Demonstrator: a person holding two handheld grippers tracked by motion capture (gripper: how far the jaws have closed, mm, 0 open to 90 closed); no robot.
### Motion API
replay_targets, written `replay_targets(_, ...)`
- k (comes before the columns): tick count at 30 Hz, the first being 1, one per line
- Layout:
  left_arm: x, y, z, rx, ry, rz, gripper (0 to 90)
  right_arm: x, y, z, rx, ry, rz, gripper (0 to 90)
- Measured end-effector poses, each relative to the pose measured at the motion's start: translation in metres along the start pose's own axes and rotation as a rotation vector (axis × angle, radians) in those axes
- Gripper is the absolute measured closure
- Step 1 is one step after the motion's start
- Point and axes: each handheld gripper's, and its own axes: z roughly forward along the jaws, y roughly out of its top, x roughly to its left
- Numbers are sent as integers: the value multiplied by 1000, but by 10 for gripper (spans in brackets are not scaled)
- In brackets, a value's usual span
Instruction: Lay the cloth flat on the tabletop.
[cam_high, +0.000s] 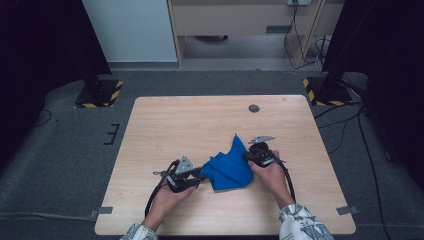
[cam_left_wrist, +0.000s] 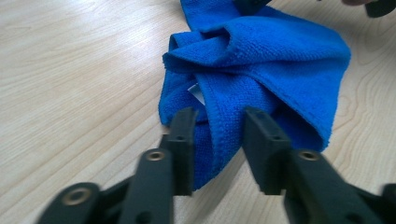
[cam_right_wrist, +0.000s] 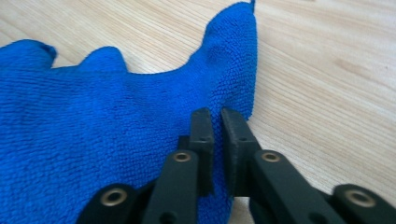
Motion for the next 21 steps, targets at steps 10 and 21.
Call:
replay_targets(10, 5, 4, -6, -4, 16, 1, 866, -8, -12, -35, -89, 17, 26, 865)
replay_targets(21, 19, -6, -11, 63, 71, -36, 867, -25, -35, -58, -98, -6, 43, 869)
